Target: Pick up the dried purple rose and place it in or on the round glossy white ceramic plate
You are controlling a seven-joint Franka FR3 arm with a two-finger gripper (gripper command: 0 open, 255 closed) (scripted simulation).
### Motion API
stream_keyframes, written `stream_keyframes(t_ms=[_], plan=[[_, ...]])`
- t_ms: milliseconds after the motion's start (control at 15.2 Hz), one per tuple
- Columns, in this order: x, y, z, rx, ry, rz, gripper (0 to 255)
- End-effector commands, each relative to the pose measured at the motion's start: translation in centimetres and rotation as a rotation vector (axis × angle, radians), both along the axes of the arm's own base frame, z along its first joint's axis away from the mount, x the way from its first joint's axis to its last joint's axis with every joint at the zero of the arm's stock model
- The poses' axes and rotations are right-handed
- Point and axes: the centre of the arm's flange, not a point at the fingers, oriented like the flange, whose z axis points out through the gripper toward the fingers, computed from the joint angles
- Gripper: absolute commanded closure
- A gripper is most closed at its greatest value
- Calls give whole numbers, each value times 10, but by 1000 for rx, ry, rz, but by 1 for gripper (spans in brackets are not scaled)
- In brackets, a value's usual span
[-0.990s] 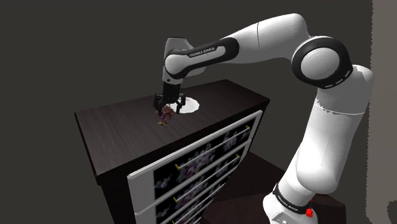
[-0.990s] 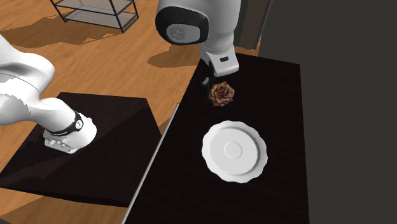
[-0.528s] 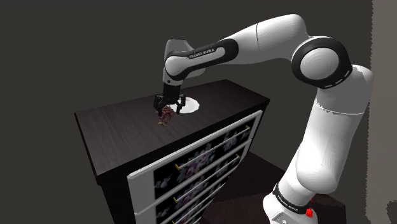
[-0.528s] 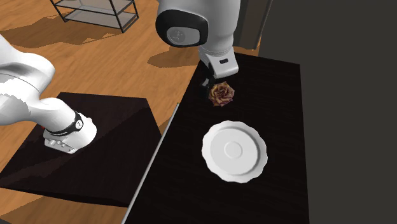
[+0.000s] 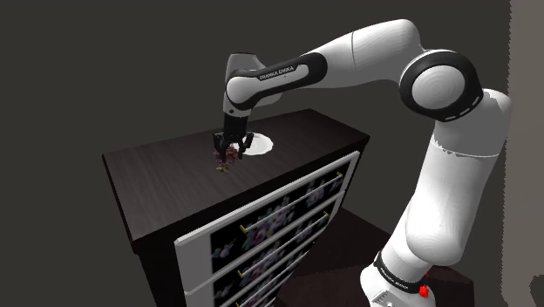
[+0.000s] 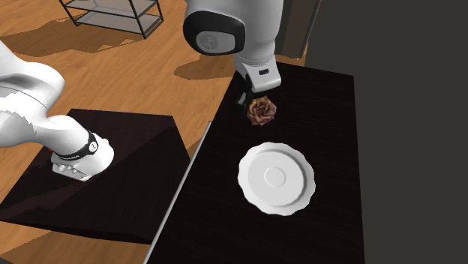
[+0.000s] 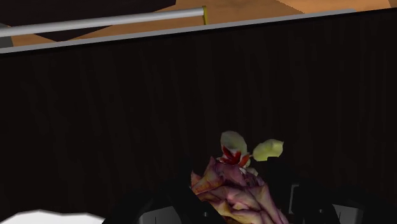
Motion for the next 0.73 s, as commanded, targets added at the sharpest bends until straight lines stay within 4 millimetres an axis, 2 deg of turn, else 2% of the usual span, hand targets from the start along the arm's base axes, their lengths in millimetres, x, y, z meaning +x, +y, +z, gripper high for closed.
stream_keyframes(t_ms=[0, 132, 660], plan=[[0, 0, -1, 0, 1, 1, 255], [0, 1, -1, 0, 1, 1, 255], [0, 1, 41, 0, 1, 1, 255]])
